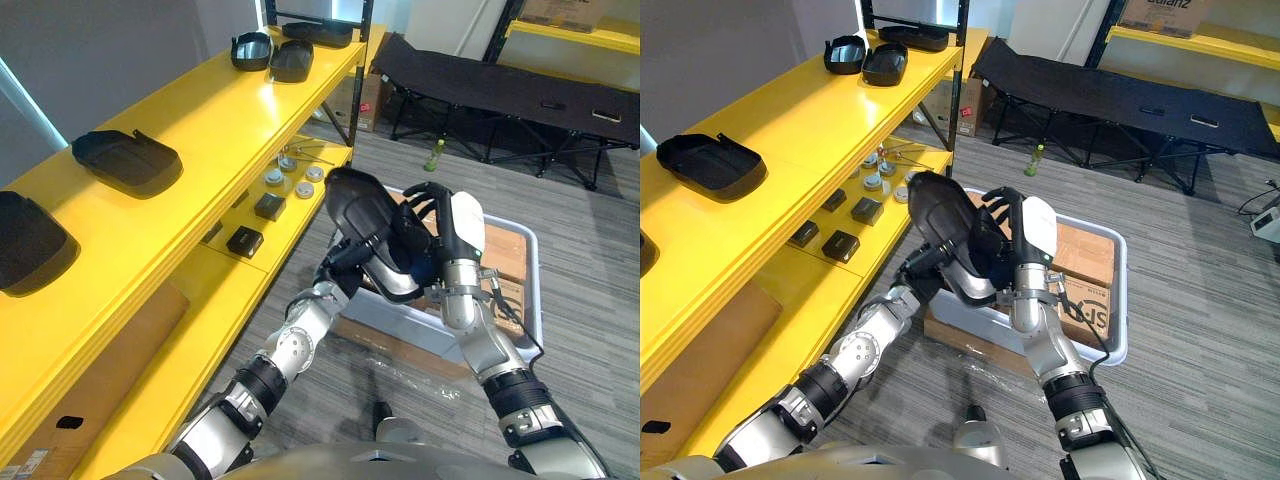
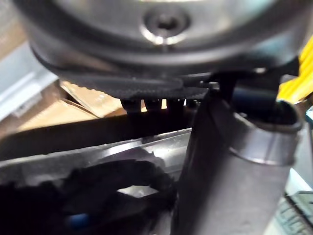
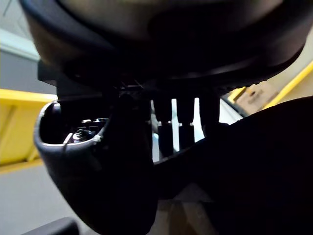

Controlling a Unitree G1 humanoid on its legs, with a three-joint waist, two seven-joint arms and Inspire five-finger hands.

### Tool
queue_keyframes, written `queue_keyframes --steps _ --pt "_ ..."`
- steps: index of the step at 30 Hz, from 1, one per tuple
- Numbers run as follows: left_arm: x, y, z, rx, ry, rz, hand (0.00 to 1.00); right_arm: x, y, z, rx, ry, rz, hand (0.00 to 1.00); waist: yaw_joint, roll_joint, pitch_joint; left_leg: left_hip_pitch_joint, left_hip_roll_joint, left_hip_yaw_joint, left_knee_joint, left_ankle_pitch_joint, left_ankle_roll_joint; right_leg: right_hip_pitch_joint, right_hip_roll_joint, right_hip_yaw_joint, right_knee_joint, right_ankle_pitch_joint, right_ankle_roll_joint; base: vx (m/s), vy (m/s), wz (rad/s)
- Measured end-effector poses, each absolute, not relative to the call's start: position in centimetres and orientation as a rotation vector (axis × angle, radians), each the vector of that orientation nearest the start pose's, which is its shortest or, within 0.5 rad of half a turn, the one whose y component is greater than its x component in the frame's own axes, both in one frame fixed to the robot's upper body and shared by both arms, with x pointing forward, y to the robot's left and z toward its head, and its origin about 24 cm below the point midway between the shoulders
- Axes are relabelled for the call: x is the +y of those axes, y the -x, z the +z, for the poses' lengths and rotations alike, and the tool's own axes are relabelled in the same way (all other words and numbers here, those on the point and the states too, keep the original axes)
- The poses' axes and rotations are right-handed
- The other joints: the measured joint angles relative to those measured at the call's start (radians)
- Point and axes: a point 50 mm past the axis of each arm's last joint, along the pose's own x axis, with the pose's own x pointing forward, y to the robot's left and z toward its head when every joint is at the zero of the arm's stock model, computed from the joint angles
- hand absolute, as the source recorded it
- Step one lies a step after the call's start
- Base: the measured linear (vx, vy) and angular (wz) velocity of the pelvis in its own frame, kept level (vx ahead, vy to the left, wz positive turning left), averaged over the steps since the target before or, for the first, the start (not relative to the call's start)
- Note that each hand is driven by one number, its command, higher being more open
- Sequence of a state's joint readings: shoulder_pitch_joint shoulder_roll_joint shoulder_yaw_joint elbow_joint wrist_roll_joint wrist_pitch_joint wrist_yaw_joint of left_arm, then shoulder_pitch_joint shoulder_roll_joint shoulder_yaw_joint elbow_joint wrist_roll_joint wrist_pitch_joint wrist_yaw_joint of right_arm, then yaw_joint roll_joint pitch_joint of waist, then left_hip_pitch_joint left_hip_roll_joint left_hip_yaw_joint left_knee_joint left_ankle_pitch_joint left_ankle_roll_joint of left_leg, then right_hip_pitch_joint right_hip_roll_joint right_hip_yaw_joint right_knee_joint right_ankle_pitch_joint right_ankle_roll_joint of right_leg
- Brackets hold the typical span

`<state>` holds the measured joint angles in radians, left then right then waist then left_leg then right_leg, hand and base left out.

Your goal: Walk over and take three plastic housings, then place them on the shelf

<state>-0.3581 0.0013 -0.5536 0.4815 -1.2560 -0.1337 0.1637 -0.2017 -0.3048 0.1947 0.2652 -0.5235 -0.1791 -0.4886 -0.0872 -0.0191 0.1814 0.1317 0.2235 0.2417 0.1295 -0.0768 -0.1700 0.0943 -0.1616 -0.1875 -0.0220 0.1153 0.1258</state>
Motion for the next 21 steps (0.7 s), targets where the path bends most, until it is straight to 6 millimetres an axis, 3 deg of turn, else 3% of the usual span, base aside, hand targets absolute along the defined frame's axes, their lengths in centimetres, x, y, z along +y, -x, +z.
queue_keyframes --steps 6,13,14,21 --pt "3.3 -28.7 1.6 0.364 1.063 -0.134 0.0 -15.4 -26.9 7.6 -0.481 0.666 -0.176 0.0 -0.001 -0.023 -0.014 0.01 -0.001 0.002 -0.011 0.0 0.0 0.008 0.0 0.0 -0.004 0.0 0.0 0.0 0.0 0.0" --pt "3.0 -28.4 1.1 0.381 1.171 -0.113 0.0 -13.2 -25.2 7.6 -0.533 0.481 -0.169 0.0 -0.004 -0.038 -0.029 0.038 -0.005 0.011 -0.042 0.004 0.0 0.028 -0.001 -0.001 -0.019 -0.001 0.0 0.0 0.003 -0.01" --pt "3.0 -28.3 1.1 0.377 1.181 -0.112 0.0 -13.1 -25.0 7.6 -0.536 0.469 -0.172 1.0 -0.005 -0.039 -0.029 0.04 -0.007 0.012 -0.049 0.006 0.0 0.028 -0.003 -0.001 -0.02 -0.001 0.001 0.0 0.0 0.0" --pt "3.3 -28.4 1.6 0.3 1.095 -0.131 0.0 -12.6 -23.9 7.0 -0.534 0.398 -0.176 1.0 0.001 -0.051 -0.041 0.055 -0.024 0.011 -0.096 0.028 0.003 0.03 -0.012 -0.014 -0.033 0.001 0.004 0.02 0.009 0.04"
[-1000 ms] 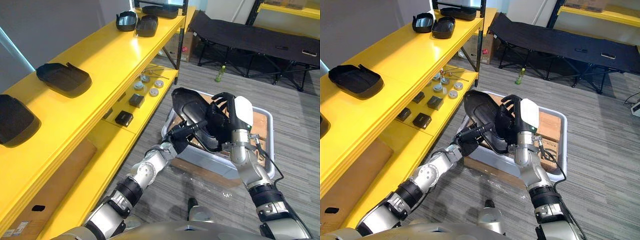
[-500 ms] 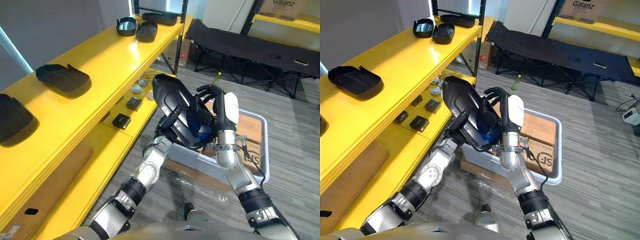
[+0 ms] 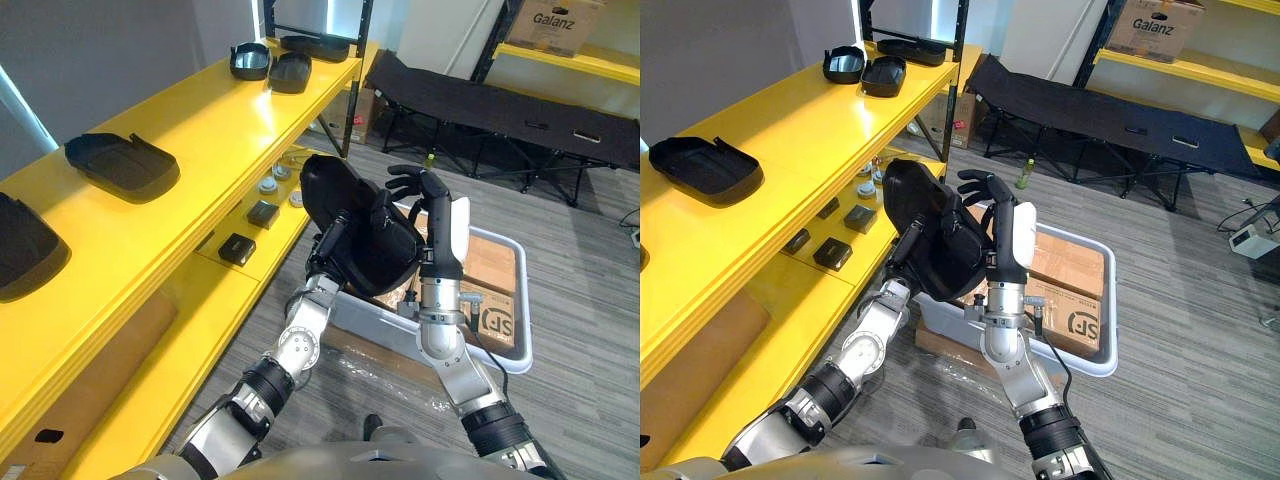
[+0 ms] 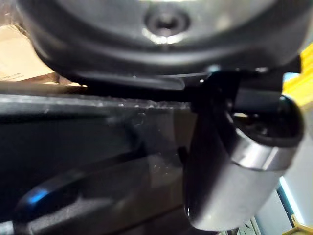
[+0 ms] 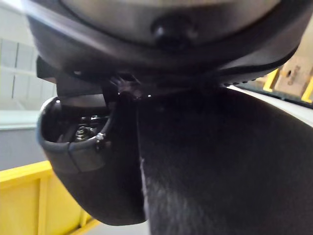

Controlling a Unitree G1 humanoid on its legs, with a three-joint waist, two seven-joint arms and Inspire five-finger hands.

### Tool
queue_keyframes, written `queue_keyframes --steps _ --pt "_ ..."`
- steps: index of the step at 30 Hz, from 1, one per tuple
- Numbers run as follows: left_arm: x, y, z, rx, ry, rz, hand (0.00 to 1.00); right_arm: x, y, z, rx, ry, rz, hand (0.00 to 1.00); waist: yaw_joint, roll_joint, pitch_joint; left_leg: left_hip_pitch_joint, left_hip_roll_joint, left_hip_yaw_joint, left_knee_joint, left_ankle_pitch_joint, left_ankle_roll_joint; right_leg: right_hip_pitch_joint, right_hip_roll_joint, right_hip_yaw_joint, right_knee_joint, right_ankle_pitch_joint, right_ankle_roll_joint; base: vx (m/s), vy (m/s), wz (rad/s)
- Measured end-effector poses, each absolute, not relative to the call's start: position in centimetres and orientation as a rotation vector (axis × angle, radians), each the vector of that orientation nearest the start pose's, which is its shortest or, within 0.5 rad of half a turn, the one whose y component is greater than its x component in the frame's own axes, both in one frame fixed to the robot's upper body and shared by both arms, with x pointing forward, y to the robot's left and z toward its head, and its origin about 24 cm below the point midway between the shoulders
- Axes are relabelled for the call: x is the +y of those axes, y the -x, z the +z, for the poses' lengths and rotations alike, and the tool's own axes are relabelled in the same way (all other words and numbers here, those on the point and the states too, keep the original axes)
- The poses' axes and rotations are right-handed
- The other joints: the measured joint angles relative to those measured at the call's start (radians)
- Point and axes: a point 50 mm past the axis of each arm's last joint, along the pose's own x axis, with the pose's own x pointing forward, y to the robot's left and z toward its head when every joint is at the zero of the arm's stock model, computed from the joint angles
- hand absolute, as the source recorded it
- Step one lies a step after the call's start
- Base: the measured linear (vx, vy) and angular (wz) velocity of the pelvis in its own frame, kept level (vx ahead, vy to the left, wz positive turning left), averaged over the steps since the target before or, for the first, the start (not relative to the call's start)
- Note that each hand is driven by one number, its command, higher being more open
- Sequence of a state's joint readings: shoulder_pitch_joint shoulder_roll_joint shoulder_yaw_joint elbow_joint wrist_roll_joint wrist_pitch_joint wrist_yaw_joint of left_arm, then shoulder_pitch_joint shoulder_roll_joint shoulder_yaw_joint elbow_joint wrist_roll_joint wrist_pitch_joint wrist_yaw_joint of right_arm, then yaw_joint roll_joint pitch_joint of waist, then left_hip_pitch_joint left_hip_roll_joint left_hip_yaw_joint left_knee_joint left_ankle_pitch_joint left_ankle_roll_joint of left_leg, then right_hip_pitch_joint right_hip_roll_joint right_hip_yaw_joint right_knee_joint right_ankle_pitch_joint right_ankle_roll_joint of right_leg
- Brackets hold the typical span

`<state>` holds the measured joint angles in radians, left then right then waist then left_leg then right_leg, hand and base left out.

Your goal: Walk over and take three plastic housings, then place them on the shelf

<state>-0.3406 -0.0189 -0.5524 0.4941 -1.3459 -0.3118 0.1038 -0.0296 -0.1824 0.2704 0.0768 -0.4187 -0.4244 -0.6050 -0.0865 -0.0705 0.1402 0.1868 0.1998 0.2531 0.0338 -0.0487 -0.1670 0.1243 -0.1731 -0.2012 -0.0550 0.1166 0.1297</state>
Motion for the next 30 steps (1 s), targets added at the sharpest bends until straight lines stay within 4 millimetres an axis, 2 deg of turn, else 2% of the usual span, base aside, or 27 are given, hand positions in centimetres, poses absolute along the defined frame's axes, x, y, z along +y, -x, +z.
queue_keyframes --steps 5,7,9,10,12,14,17,20,21,23,24,26,28,30 --pt "5.1 -27.7 4.7 0.107 0.851 -0.027 0.0 -11.5 -23.1 6.9 -0.543 0.275 -0.184 1.0 0.004 0.001 -0.004 0.0 -0.001 -0.004 -0.004 0.001 0.0 0.0 0.0 -0.015 0.0 0.0 0.0 0.01 0.008 0.01" --pt "6.7 -27.6 6.6 -0.028 0.72 0.07 0.0 -11.0 -22.9 7.0 -0.545 0.224 -0.168 1.0 0.005 0.003 -0.006 -0.001 -0.001 -0.008 -0.003 0.001 -0.001 0.002 0.0 -0.021 0.0 0.0 0.0 -0.01 0.005 0.03" --pt "9.2 -27.5 8.3 -0.158 0.649 0.197 0.0 -10.9 -22.8 6.8 -0.524 0.201 -0.166 1.0 0.005 0.008 -0.008 -0.003 0.0 -0.016 -0.004 0.003 -0.002 0.005 0.0 -0.03 0.0 0.0 0.0 -0.03 0.008 0.12" --pt "11.5 -27.1 9.7 -0.27 0.562 0.331 0.0 -11.0 -22.4 6.2 -0.488 0.182 -0.16 1.0 0.011 0.016 -0.013 -0.004 0.001 -0.026 -0.006 0.004 -0.002 0.011 0.0 -0.042 -0.001 -0.001 -0.001 -0.02 0.003 0.16" --pt "14.2 -26.3 10.5 -0.361 0.466 0.494 0.0 -11.2 -22.2 5.9 -0.448 0.139 -0.153 1.0 0.015 0.028 -0.02 -0.004 0.001 -0.033 -0.011 0.005 -0.002 0.016 0.001 -0.051 -0.003 -0.002 -0.001 -0.01 0.003 0.15" --pt "18.2 -24.4 10.6 -0.459 0.245 0.795 0.0 -11.9 -22.0 5.5 -0.373 0.069 -0.138 1.0 0.032 0.046 -0.037 -0.008 -0.001 -0.045 -0.026 0.014 -0.004 0.017 0.001 -0.065 -0.012 -0.003 -0.001 0.0 0.001 0.16" --pt "21.9 -21.5 9.2 -0.454 0.043 1.061 0.0 -13.3 -21.7 4.7 -0.287 -0.027 -0.127 1.0 0.056 0.052 -0.059 -0.024 0.0 -0.07 -0.04 0.027 -0.006 0.017 0.003 -0.094 -0.021 -0.002 -0.001 0.02 -0.01 0.24" --pt "23.4 -19.5 8.0 -0.412 -0.015 1.169 0.0 -14.2 -21.5 4.5 -0.246 -0.11 -0.111 1.0 0.077 0.049 -0.06 -0.031 -0.001 -0.08 -0.04 0.029 -0.006 0.017 0.002 -0.102 -0.022 -0.002 -0.001 0.01 0.003 0.14" --pt "23.8 -18.0 7.9 -0.41 -0.026 1.206 0.0 -14.3 -21.3 4.7 -0.249 -0.165 -0.093 1.0 0.08 0.045 -0.062 -0.04 -0.002 -0.086 -0.039 0.029 -0.006 0.015 0.001 -0.109 -0.022 -0.002 -0.001 0.0 0.006 0.1" --pt "23.8 -16.4 8.7 -0.44 -0.03 1.214 0.0 -14.3 -21.0 5.1 -0.263 -0.212 -0.078 1.0 0.082 0.038 -0.064 -0.046 -0.002 -0.096 -0.038 0.029 -0.006 0.015 0.001 -0.117 -0.023 -0.004 -0.001 0.0 0.005 0.16" --pt "23.7 -15.1 10.0 -0.5 -0.047 1.199 0.0 -14.1 -21.1 5.6 -0.278 -0.27 -0.054 1.0 0.084 0.037 -0.065 -0.057 -0.002 -0.108 -0.034 0.029 -0.006 0.015 0.0 -0.128 -0.023 -0.008 0.0 0.0 0.0 0.2" --pt "23.5 -14.3 11.5 -0.567 -0.068 1.149 0.0 -13.9 -21.2 5.9 -0.288 -0.325 -0.032 1.0 0.093 0.041 -0.064 -0.072 -0.003 -0.126 -0.029 0.03 -0.005 0.017 -0.001 -0.148 -0.023 -0.01 0.0 0.0 0.0 0.28" --pt "23.2 -13.6 13.1 -0.655 -0.083 1.062 0.0 -13.2 -21.5 6.1 -0.294 -0.332 0.0 1.0 0.116 0.049 -0.064 -0.107 -0.009 -0.172 -0.017 0.034 -0.003 0.021 -0.006 -0.192 -0.023 -0.014 0.003 -0.02 0.004 0.51" --pt "23.3 -13.0 13.3 -0.666 -0.112 1.033 0.0 -12.5 -21.9 6.5 -0.302 -0.329 0.024 1.0 0.128 0.056 -0.065 -0.12 -0.016 -0.206 -0.021 0.044 -0.003 0.029 -0.01 -0.227 -0.023 -0.019 0.005 -0.01 0.001 0.6"
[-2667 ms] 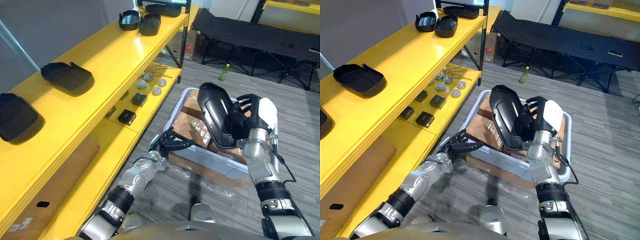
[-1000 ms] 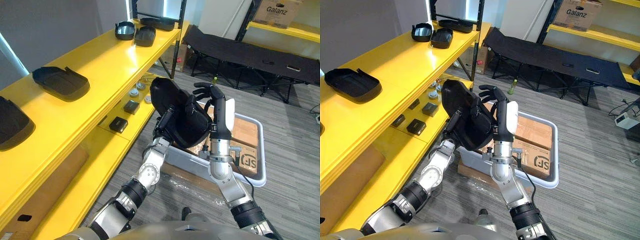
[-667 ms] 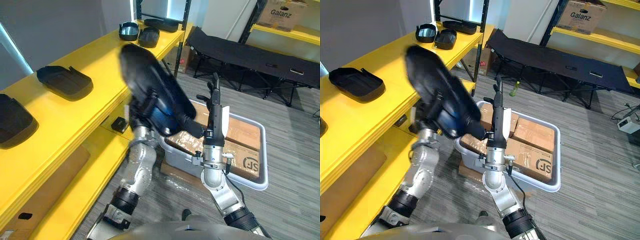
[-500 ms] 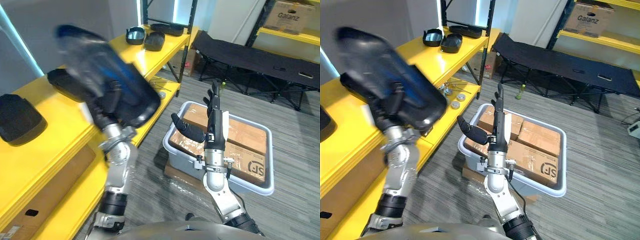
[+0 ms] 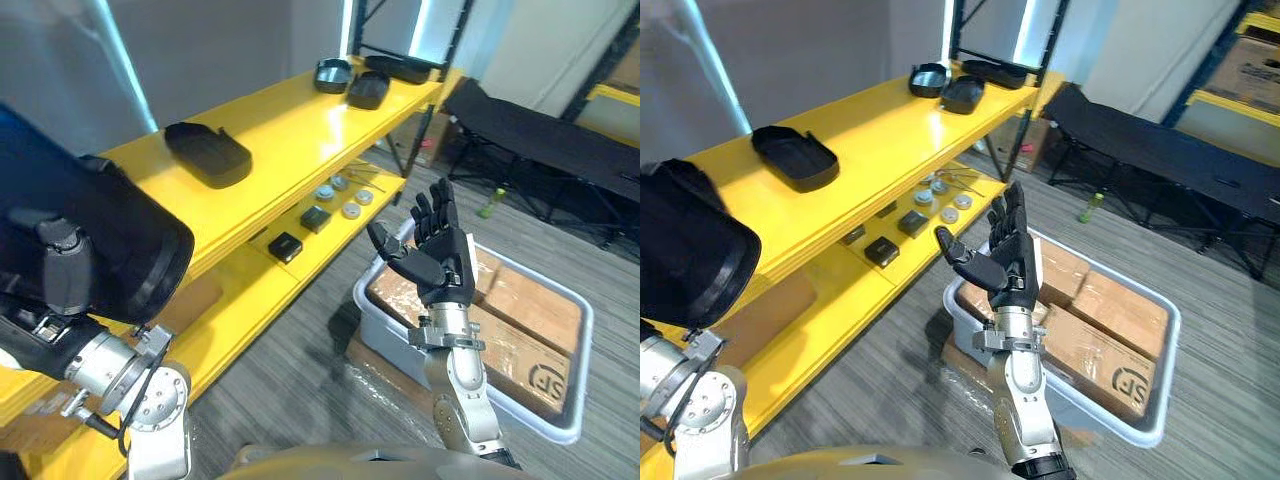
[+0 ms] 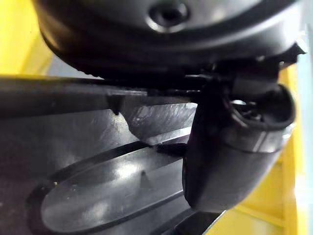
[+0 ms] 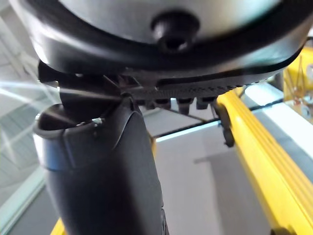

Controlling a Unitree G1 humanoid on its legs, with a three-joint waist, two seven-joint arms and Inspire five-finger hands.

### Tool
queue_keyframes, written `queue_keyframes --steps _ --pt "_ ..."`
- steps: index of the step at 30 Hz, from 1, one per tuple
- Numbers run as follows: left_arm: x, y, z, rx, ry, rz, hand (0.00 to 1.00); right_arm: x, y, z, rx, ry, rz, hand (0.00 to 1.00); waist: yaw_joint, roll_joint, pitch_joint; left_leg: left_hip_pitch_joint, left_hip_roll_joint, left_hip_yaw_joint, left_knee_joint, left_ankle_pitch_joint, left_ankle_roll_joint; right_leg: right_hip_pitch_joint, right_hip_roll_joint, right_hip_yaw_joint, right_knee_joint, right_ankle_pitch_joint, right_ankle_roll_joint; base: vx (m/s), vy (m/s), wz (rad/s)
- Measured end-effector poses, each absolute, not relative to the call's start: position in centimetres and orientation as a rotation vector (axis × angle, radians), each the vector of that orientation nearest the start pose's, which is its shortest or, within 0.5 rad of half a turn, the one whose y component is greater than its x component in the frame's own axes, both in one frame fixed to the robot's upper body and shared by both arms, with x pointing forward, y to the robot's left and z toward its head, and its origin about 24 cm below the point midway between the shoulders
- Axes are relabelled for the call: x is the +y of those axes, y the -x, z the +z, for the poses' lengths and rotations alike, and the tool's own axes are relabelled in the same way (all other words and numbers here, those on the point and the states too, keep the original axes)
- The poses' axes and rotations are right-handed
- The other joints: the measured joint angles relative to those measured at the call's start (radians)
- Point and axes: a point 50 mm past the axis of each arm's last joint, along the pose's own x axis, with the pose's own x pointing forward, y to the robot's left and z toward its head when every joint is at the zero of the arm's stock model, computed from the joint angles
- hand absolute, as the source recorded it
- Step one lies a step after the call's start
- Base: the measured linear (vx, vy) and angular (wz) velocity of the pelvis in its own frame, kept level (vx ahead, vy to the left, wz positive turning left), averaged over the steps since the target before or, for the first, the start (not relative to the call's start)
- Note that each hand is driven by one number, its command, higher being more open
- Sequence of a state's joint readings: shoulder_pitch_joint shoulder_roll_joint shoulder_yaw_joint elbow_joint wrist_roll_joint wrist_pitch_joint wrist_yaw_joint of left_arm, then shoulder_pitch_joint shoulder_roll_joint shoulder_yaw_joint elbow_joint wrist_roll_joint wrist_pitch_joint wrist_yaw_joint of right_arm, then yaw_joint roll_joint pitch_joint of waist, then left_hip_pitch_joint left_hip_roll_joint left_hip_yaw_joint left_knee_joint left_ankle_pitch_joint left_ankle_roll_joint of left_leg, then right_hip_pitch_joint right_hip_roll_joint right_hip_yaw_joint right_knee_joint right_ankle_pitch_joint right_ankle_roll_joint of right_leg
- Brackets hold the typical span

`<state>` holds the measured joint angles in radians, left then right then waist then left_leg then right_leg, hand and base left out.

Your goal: Walk over and take three plastic housings, then place them on the shelf

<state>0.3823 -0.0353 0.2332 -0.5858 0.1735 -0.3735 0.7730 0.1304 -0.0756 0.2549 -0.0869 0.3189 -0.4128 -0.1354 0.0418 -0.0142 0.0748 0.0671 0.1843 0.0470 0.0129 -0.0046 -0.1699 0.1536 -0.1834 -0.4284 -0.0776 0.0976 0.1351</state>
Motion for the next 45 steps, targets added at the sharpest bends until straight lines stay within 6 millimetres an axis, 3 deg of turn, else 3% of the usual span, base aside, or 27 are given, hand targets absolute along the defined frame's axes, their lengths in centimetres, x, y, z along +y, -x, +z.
queue_keyframes --steps 2,7,8,9,10,11,12,13,15,17,19,21,22,27,30,32,35,39,40,42,43,44,45 --pt "23.9 -12.0 13.0 -0.641 -0.086 0.99 0.0 -11.2 -23.0 6.7 -0.311 -0.283 0.058 1.0 0.039 0.025 -0.01 -0.028 -0.008 -0.054 0.002 0.008 0.007 0.009 -0.002 -0.055 0.0 -0.008 0.005 -0.01 -0.005 0.7" --pt "25.0 -10.2 12.1 -0.599 0.049 0.905 0.0 -9.6 -25.2 6.9 -0.286 -0.155 0.159 1.0 0.135 0.038 -0.014 -0.124 -0.026 -0.166 0.098 -0.004 0.006 0.052 -0.001 -0.188 0.028 -0.044 0.01 0.0 -0.018 0.84" --pt "25.2 -10.0 12.0 -0.599 0.101 0.853 0.0 -9.4 -25.4 6.9 -0.278 -0.147 0.168 1.0 0.141 0.035 -0.01 -0.162 -0.03 -0.142 0.142 -0.013 0.041 0.078 -0.008 -0.252 0.041 -0.061 0.016 0.0 -0.007 1.57" --pt "25.2 -10.0 12.0 -0.611 0.146 0.794 0.0 -9.5 -25.5 6.9 -0.273 -0.146 0.156 1.0 0.139 0.031 -0.002 -0.195 -0.019 -0.074 0.179 -0.017 0.097 0.102 -0.016 -0.312 0.054 -0.073 0.02 0.0 -0.005 1.63" --pt "25.2 -10.1 12.1 -0.624 0.17 0.756 0.0 -9.7 -25.6 6.9 -0.272 -0.144 0.149 1.0 0.135 0.034 0.006 -0.212 0.0 -0.014 0.2 -0.011 0.122 0.118 -0.021 -0.349 0.064 -0.082 0.026 0.04 0.016 1.83" --pt "25.0 -10.2 12.3 -0.651 0.192 0.693 0.0 -10.1 -25.7 6.9 -0.27 -0.13 0.14 1.0 0.127 0.027 0.008 -0.234 0.035 0.09 0.228 0.012 0.118 0.143 -0.028 -0.42 0.076 -0.091 0.04 0.07 0.07 1.75" --pt "24.9 -10.2 12.5 -0.683 0.206 0.639 0.0 -10.3 -25.8 6.8 -0.266 -0.115 0.131 1.0 0.139 0.035 0.012 -0.241 0.034 0.144 0.213 0.042 0.084 0.151 -0.045 -0.461 0.084 -0.095 0.055 0.1 0.152 1.45" --pt "24.9 -10.3 12.7 -0.708 0.218 0.607 0.0 -10.3 -25.8 6.9 -0.269 -0.107 0.13 1.0 0.154 0.026 0.014 -0.24 0.009 0.148 0.188 0.058 0.082 0.147 -0.067 -0.471 0.091 -0.094 0.055 0.07 0.178 0.84" --pt "24.7 -11.0 13.3 -0.779 0.255 0.529 0.0 -9.8 -25.9 7.1 -0.293 -0.049 0.138 1.0 0.159 0.026 0.037 -0.237 -0.043 0.138 0.127 0.079 0.097 0.122 -0.109 -0.443 0.131 -0.124 0.016 0.03 0.217 0.44" --pt "24.3 -11.8 13.9 -0.819 0.264 0.452 0.0 -9.4 -25.8 7.2 -0.303 -0.035 0.145 1.0 0.148 0.027 0.052 -0.236 -0.061 0.131 0.107 0.087 0.109 0.078 -0.125 -0.337 0.195 -0.184 -0.042 -0.03 0.19 0.25" --pt "23.3 -13.4 15.2 -0.879 0.262 0.284 0.0 -9.5 -25.7 7.4 -0.311 -0.049 0.129 1.0 0.105 0.003 0.08 -0.236 -0.099 0.088 0.097 0.096 0.121 0.051 -0.126 -0.172 0.251 -0.261 -0.074 -0.07 0.096 0.63" --pt "22.3 -14.4 16.0 -0.909 0.244 0.167 0.0 -9.8 -25.8 7.5 -0.32 -0.062 0.108 1.0 0.083 -0.026 0.084 -0.238 -0.127 0.067 0.074 0.119 0.127 0.038 -0.127 -0.09 0.265 -0.285 -0.069 -0.02 0.031 0.56" --pt "21.8 -15.0 16.3 -0.919 0.224 0.125 0.0 -10.2 -25.8 7.7 -0.333 -0.071 0.094 1.0 0.074 -0.025 0.093 -0.243 -0.128 0.056 0.065 0.139 0.127 0.03 -0.125 -0.082 0.276 -0.272 -0.046 0.0 0.006 0.24" --pt "21.4 -15.4 16.0 -0.91 0.248 0.13 0.0 -10.9 -25.9 8.7 -0.387 -0.081 0.105 1.0 0.071 0.009 0.125 -0.27 -0.1 0.034 0.066 0.166 0.114 0.005 -0.093 -0.077 0.286 -0.265 -0.023 -0.04 -0.021 0.09" --pt "21.1 -15.9 14.6 -0.852 0.305 0.171 0.0 -10.9 -25.5 9.5 -0.429 -0.087 0.116 1.0 0.066 0.02 0.145 -0.269 -0.093 0.021 0.009 0.214 0.104 -0.009 -0.081 -0.079 0.289 -0.292 0.039 -0.1 -0.049 0.09" --pt "21.0 -15.8 14.0 -0.823 0.321 0.179 0.0 -11.0 -25.2 9.5 -0.444 -0.093 0.113 1.0 0.065 0.025 0.154 -0.265 -0.083 0.018 -0.005 0.221 0.103 -0.016 -0.073 -0.078 0.295 -0.302 0.04 -0.09 -0.026 0.02" --pt "20.8 -15.6 13.8 -0.805 0.316 0.176 0.0 -11.5 -24.6 10.0 -0.487 -0.109 0.087 1.0 0.066 0.016 0.165 -0.25 -0.09 0.026 -0.007 0.214 0.101 -0.014 -0.091 -0.075 0.317 -0.32 0.043 -0.04 0.008 -0.03" --pt "20.7 -15.7 14.1 -0.818 0.283 0.161 0.0 -12.3 -24.2 12.3 -0.637 -0.169 0.036 1.0 0.07 -0.021 0.183 -0.233 -0.143 0.041 0.007 0.185 0.115 0.003 -0.152 -0.077 0.34 -0.334 0.045 0.06 0.061 0.02" --pt "20.7 -15.7 14.2 -0.824 0.279 0.149 0.0 -12.8 -24.2 13.1 -0.685 -0.173 0.005 1.0 0.068 -0.028 0.188 -0.215 -0.16 0.045 0.011 0.168 0.121 0.01 -0.176 -0.072 0.386 -0.317 0.027 0.16 0.12 0.03" --pt "20.8 -15.8 14.4 -0.827 0.249 0.125 0.0 -13.8 -24.4 14.2 -0.751 -0.175 -0.044 1.0 0.065 -0.024 0.187 -0.181 -0.162 0.045 0.008 0.151 0.136 -0.069 -0.217 -0.023 0.574 -0.258 -0.068 0.12 0.125 -0.05" --pt "21.0 -15.9 14.7 -0.823 0.189 0.114 0.0 -14.5 -24.7 14.9 -0.79 -0.172 -0.075 1.0 0.062 -0.026 0.188 -0.144 -0.161 0.049 0.002 0.132 0.145 -0.115 -0.235 0.026 0.69 -0.181 -0.114 0.14 0.125 -0.14" --pt "21.4 -16.0 15.2 -0.824 0.121 0.11 0.0 -15.0 -24.9 15.8 -0.832 -0.173 -0.101 1.0 0.053 -0.021 0.188 -0.116 -0.151 0.039 -0.007 0.12 0.16 -0.161 -0.241 0.078 0.777 -0.149 -0.102 0.15 0.078 -0.06" --pt "21.5 -16.2 15.6 -0.836 0.093 0.107 0.0 -15.2 -24.9 16.3 -0.858 -0.174 -0.11 1.0 0.046 -0.018 0.189 -0.11 -0.149 0.031 -0.014 0.116 0.167 -0.178 -0.229 0.094 0.791 -0.198 -0.086 0.14 0.016 0.13"
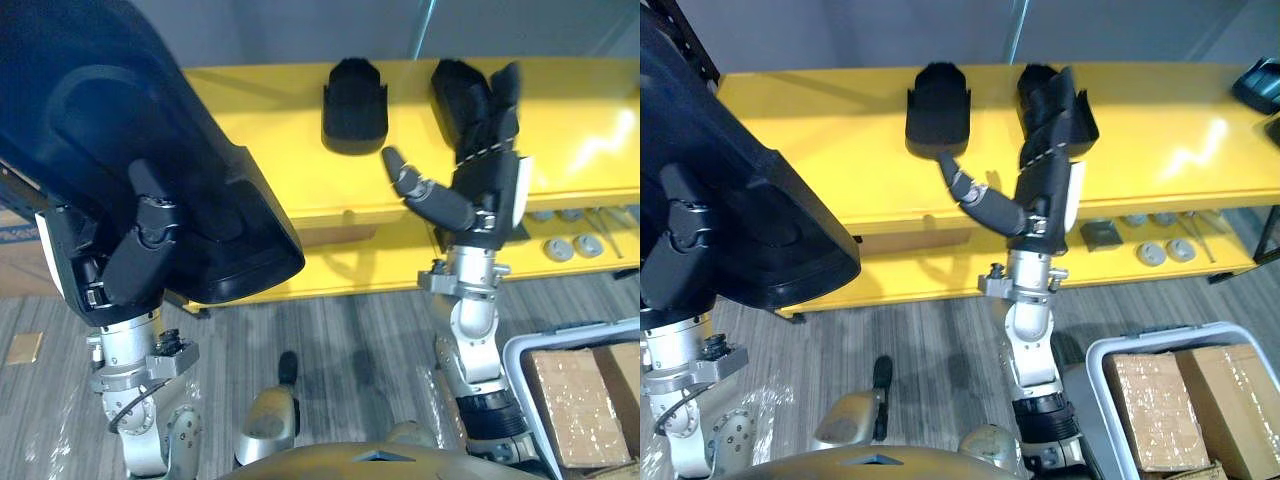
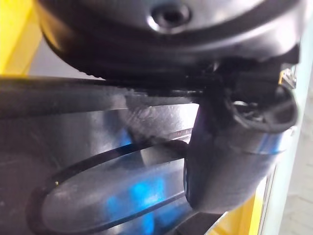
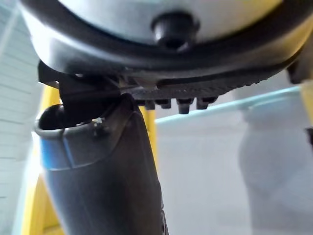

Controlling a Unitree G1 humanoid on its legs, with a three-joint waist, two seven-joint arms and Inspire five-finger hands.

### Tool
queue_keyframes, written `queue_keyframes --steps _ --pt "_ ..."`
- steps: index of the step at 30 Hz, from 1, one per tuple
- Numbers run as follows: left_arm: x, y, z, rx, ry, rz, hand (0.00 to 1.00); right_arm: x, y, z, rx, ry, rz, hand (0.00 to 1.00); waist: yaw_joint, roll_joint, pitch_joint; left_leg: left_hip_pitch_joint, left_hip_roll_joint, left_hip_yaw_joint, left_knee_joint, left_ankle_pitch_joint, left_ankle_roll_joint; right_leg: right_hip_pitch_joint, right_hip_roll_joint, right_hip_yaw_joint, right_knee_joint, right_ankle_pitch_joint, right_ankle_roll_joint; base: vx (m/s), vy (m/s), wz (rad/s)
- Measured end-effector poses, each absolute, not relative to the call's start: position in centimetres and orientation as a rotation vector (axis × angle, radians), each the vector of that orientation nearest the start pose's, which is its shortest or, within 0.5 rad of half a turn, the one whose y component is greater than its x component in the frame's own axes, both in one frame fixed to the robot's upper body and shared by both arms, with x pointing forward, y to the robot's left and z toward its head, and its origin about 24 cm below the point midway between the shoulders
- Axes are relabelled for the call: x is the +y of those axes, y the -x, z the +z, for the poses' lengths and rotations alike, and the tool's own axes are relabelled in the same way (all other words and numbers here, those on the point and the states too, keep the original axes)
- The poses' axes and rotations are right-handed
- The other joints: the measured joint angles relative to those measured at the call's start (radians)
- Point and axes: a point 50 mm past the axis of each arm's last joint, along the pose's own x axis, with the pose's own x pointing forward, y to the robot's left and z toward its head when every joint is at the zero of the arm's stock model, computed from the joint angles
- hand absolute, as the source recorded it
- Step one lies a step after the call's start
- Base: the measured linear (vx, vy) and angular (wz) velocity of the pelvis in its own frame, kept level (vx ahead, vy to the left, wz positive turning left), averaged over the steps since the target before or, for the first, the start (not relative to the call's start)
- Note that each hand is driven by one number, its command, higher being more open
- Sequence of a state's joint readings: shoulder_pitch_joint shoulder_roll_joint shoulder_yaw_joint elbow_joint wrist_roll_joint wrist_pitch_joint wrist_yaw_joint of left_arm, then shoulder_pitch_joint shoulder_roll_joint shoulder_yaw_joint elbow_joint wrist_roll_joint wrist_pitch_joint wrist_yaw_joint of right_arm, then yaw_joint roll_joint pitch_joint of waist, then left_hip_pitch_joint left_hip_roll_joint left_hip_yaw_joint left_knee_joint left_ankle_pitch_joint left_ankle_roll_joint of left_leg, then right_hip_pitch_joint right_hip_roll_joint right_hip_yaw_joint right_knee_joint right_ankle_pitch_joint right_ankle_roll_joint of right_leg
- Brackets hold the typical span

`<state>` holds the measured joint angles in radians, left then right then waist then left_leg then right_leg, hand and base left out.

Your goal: Walk over and take three plastic housings, then place them on the shelf

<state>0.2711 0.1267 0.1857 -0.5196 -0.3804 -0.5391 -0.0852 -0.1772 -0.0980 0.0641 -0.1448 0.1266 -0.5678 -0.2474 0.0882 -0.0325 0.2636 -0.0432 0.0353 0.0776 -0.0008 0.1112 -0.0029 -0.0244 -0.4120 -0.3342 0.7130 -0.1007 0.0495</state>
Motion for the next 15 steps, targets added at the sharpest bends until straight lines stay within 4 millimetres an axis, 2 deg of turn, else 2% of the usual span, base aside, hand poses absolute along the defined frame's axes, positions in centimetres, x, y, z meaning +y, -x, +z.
queue_keyframes --steps 1,2,3,5,6,7,8,9,11,13,15 --pt "21.9 -16.6 16.4 -0.873 0.071 0.116 0.0 -15.4 -24.9 17.6 -0.918 -0.173 -0.109 1.0 -0.014 -0.001 0.0 0.007 0.008 -0.017 -0.009 0.0 0.005 -0.033 0.04 0.025 -0.026 -0.089 0.016 0.11 -0.022 0.18" --pt "22.0 -17.1 17.1 -0.909 0.075 0.123 0.0 -15.6 -24.7 18.9 -0.977 -0.168 -0.098 1.0 -0.017 0.001 0.0 0.014 0.012 -0.026 -0.019 0.0 0.005 -0.062 0.087 0.045 -0.101 -0.123 0.012 0.09 -0.008 0.18" --pt "22.1 -17.4 17.4 -0.926 0.084 0.134 0.0 -15.7 -24.5 19.4 -1.005 -0.164 -0.091 1.0 -0.021 0.001 0.0 0.016 0.013 -0.035 -0.022 0.0 0.005 -0.073 0.11 0.059 -0.147 -0.125 0.01 0.1 -0.035 0.33" --pt "22.2 -18.2 17.6 -0.932 0.12 0.184 0.0 -15.7 -23.7 20.6 -1.071 -0.162 -0.06 1.0 -0.048 0.009 0.001 0.018 0.014 -0.078 -0.024 -0.001 0.005 -0.104 0.177 0.128 -0.276 -0.114 0.025 0.1 -0.087 0.64" --pt "22.4 -18.5 17.1 -0.899 0.111 0.211 0.0 -15.6 -23.5 20.9 -1.087 -0.158 -0.046 1.0 -0.063 0.013 -0.001 0.025 0.014 -0.103 -0.022 -0.003 0.001 -0.096 0.204 0.159 -0.354 -0.097 0.044 0.09 -0.114 0.67" --pt "22.5 -18.6 16.8 -0.876 0.109 0.218 0.0 -15.6 -23.4 20.9 -1.091 -0.15 -0.038 1.0 -0.064 0.013 -0.001 0.03 0.013 -0.114 -0.021 -0.006 -0.005 -0.09 0.213 0.173 -0.39 -0.091 0.049 0.11 -0.194 0.74" --pt "22.7 -18.9 16.2 -0.831 0.11 0.223 0.0 -15.8 -23.4 21.1 -1.097 -0.134 -0.025 1.0 -0.062 0.001 -0.008 0.037 0.004 -0.138 -0.017 -0.02 -0.025 -0.068 0.23 0.177 -0.451 -0.072 0.035 0.11 -0.262 0.87" --pt "22.7 -19.0 15.6 -0.786 0.116 0.232 0.0 -16.0 -23.4 21.2 -1.1 -0.108 -0.016 1.0 -0.064 0.003 -0.012 0.039 -0.003 -0.169 -0.016 -0.029 -0.04 -0.043 0.237 0.169 -0.471 -0.028 0.038 0.13 -0.337 1.03" --pt "22.8 -18.7 14.6 -0.732 0.132 0.246 0.0 -16.4 -23.4 21.2 -1.097 -0.071 -0.011 1.0 -0.064 0.03 -0.028 0.043 0.013 -0.172 -0.027 -0.028 -0.054 -0.025 0.245 0.131 -0.479 -0.003 0.04 0.13 -0.254 0.78" --pt "22.7 -18.0 13.4 -0.678 0.146 0.271 0.0 -17.3 -23.6 21.3 -1.074 -0.058 -0.011 1.0 -0.037 0.083 -0.06 0.043 0.065 -0.184 -0.04 -0.019 -0.098 0.015 0.288 0.079 -0.537 0.035 0.018 0.18 -0.195 0.41" --pt "22.5 -17.7 13.0 -0.657 0.156 0.28 0.0 -18.2 -23.7 21.3 -1.051 -0.102 -0.008 1.0 -0.034 0.101 -0.075 0.023 0.085 -0.188 -0.019 -0.025 -0.116 0.04 0.311 0.04 -0.561 0.041 0.008 0.21 -0.212 0.45"
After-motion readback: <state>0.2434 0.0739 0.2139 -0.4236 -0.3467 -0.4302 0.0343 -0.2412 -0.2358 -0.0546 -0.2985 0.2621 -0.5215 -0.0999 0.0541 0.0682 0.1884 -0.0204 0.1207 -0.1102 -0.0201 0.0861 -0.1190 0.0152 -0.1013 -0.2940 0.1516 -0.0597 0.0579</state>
